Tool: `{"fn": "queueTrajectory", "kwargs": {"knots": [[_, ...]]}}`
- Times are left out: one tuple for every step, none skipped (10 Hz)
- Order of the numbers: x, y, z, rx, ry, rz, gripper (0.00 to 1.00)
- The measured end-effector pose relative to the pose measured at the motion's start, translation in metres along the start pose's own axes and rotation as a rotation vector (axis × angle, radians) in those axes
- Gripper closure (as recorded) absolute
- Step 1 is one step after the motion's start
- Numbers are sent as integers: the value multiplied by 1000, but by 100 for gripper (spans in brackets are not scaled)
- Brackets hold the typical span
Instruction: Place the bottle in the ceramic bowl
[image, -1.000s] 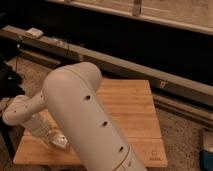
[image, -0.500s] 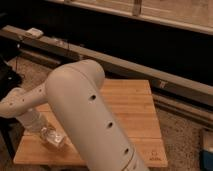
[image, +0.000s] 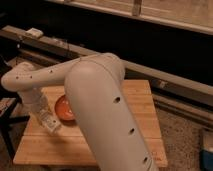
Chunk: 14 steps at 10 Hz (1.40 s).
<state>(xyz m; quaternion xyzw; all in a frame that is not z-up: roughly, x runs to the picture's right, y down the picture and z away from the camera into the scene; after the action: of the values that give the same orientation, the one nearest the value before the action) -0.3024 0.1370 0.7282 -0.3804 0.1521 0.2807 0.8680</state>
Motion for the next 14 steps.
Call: {"fn": "queueTrajectory", "kwargs": {"knots": [[-11, -21, -3, -3, -9, 39, 100], [-19, -39, 0, -7, -14, 71, 100], [-26, -58, 2, -12, -21, 108, 100], [-31, -75, 3, -17, -27, 143, 100], [-36, -101, 6, -26, -34, 198, 100], [-39, -117, 8, -29, -40, 235, 100], [-41, -131, 13, -29, -46, 284, 96], [-45, -139, 16, -31, -60, 323, 87], [-46, -150, 17, -30, -75, 369, 77], [-43, -158, 19, -25, -78, 406, 68], [-42, -161, 22, -16, -80, 422, 56], [-42, -159, 24, -9, -85, 425, 47], [-39, -161, 24, -4, -90, 436, 37], [-35, -164, 24, -4, -94, 465, 31]]}}
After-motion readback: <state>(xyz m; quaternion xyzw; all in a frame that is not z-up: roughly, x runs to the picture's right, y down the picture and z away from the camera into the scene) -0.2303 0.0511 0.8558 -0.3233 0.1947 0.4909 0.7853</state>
